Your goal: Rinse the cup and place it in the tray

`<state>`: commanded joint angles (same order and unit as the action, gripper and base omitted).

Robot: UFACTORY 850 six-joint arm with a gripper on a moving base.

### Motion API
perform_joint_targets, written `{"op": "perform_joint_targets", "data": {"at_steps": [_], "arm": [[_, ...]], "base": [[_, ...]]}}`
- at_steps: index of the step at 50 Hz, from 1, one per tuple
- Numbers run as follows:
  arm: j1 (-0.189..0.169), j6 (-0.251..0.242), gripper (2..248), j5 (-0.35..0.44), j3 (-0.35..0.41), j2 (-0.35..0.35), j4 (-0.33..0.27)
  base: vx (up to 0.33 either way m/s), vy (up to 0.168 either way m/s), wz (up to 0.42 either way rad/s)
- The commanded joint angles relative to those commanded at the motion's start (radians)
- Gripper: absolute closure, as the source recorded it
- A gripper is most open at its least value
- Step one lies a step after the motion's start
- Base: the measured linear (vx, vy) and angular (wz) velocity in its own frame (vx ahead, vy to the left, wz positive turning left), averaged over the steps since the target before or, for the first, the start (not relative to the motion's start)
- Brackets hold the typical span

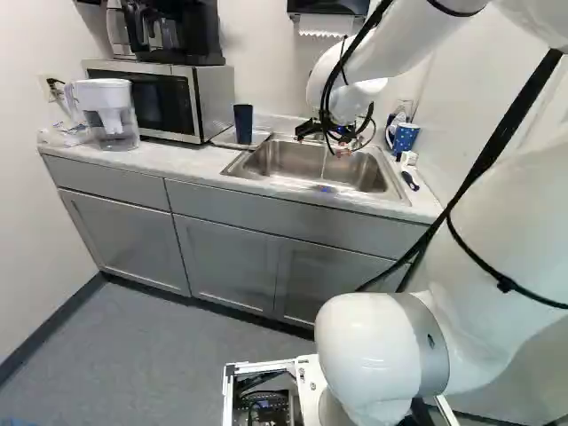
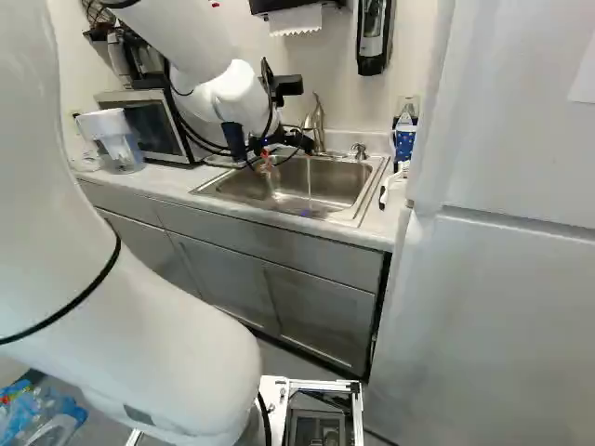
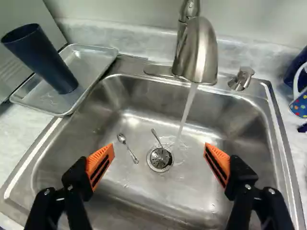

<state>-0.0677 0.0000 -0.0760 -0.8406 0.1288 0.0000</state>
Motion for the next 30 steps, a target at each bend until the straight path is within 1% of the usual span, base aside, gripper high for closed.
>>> {"op": "perform_joint_targets", "data": {"at_steps": [30], "arm": [[0.102, 0.0, 3, 0.0, -0.002, -0.002, 0.0]], "base": [[0.0, 0.0, 0.0]]}}
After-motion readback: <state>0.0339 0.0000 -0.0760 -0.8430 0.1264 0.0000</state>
